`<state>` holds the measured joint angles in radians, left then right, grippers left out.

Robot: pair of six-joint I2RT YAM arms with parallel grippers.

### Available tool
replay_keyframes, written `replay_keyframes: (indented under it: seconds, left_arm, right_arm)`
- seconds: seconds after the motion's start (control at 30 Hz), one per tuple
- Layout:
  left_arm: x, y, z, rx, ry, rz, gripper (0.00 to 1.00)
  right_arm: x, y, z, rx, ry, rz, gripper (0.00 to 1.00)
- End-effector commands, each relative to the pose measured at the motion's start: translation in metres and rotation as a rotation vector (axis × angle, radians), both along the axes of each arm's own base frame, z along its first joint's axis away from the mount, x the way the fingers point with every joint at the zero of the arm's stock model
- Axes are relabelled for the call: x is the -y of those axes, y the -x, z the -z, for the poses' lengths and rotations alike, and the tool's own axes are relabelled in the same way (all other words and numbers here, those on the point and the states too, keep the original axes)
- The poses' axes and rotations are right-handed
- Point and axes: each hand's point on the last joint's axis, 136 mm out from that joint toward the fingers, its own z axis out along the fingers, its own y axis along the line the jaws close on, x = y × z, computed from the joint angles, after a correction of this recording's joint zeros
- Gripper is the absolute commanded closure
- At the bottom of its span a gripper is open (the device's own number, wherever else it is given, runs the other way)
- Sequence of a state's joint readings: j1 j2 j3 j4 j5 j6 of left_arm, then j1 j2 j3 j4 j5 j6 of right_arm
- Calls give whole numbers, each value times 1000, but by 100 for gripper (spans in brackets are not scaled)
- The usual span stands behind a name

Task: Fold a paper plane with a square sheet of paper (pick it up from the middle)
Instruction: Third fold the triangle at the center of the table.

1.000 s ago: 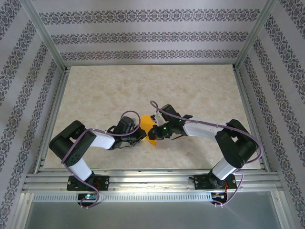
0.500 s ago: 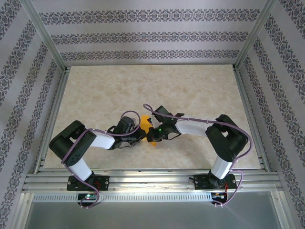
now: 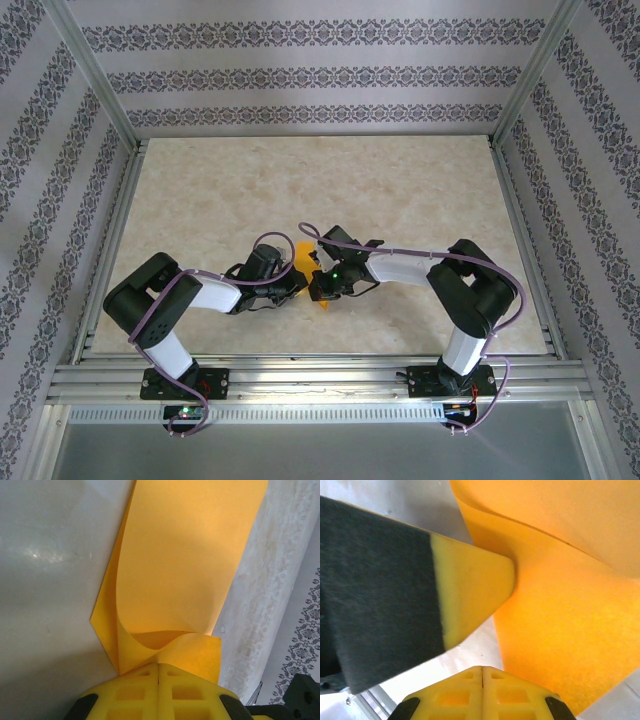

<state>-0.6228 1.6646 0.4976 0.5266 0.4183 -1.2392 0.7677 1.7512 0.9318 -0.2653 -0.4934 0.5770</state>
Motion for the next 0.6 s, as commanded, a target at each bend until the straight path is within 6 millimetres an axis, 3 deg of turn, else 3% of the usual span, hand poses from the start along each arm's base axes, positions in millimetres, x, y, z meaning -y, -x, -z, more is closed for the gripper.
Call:
replay_keyframes:
  seconds: [0.0, 0.57]
  left_arm:
    - [5, 7, 7, -16, -4, 24, 100]
    - [1, 9, 14, -31, -21, 12, 100]
  right_arm:
    - [12, 3, 13, -18, 42, 8, 100]
    - [28, 23, 25, -75, 20, 45, 99]
